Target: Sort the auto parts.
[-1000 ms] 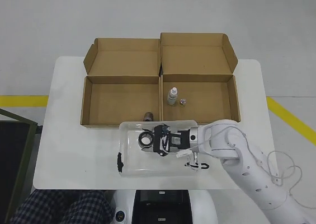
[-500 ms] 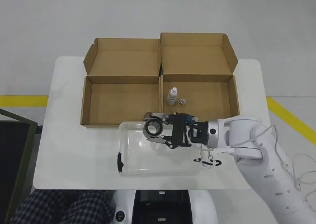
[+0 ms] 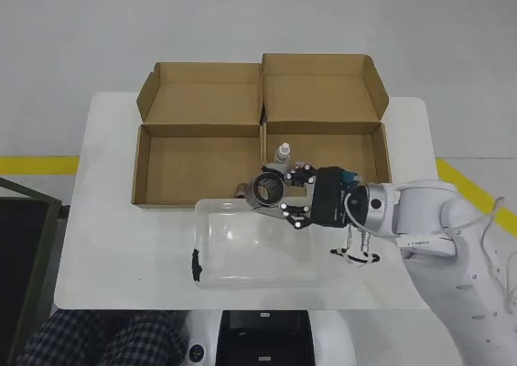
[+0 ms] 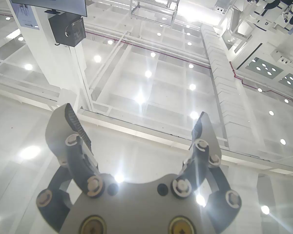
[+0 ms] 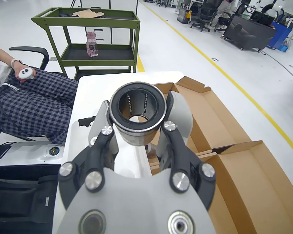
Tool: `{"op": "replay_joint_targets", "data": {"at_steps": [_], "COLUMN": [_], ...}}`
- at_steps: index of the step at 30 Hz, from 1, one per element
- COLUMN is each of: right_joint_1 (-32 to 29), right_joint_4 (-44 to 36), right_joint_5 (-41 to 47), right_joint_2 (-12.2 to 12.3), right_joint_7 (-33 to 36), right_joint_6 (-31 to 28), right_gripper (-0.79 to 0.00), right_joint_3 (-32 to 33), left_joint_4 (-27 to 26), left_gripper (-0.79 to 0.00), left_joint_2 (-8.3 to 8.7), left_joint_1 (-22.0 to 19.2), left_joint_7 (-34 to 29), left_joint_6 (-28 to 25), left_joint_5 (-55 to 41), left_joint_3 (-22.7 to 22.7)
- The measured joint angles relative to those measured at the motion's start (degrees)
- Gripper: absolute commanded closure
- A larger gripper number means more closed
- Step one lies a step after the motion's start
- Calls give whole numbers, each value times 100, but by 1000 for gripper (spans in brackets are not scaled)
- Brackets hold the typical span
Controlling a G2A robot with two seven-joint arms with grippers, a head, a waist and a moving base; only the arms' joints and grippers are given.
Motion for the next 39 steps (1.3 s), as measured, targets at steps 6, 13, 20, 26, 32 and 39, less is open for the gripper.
{"op": "replay_joint_targets", "data": {"at_steps": [6, 13, 20, 26, 32, 39], "right_joint_1": [-13, -75, -107, -114, -86, -13], "right_joint_4": [-59, -99, -103, -102, -76, 2], "right_joint_5": [101, 183, 241, 259, 281, 248], "right_joint_2": [38, 81, 113, 135, 152, 151], "right_joint_7": [-95, -208, -326, -386, -422, -390], "right_joint_6": [3, -2, 17, 29, 47, 82], "right_gripper": [0, 0, 0, 0, 0, 0], "right_joint_3": [151, 302, 394, 415, 398, 178], "left_joint_4": [0, 0, 0, 0, 0, 0], "left_gripper": [-785, -785, -785, -785, -785, -785], "left_joint_2": [0, 0, 0, 0, 0, 0], "left_joint_1": [0, 0, 0, 0, 0, 0], "left_joint_7": [0, 0, 0, 0, 0, 0], "left_joint_6": [0, 0, 0, 0, 0, 0], "left_joint_5": [0, 0, 0, 0, 0, 0], "left_joint_3": [0, 0, 0, 0, 0, 0]}}
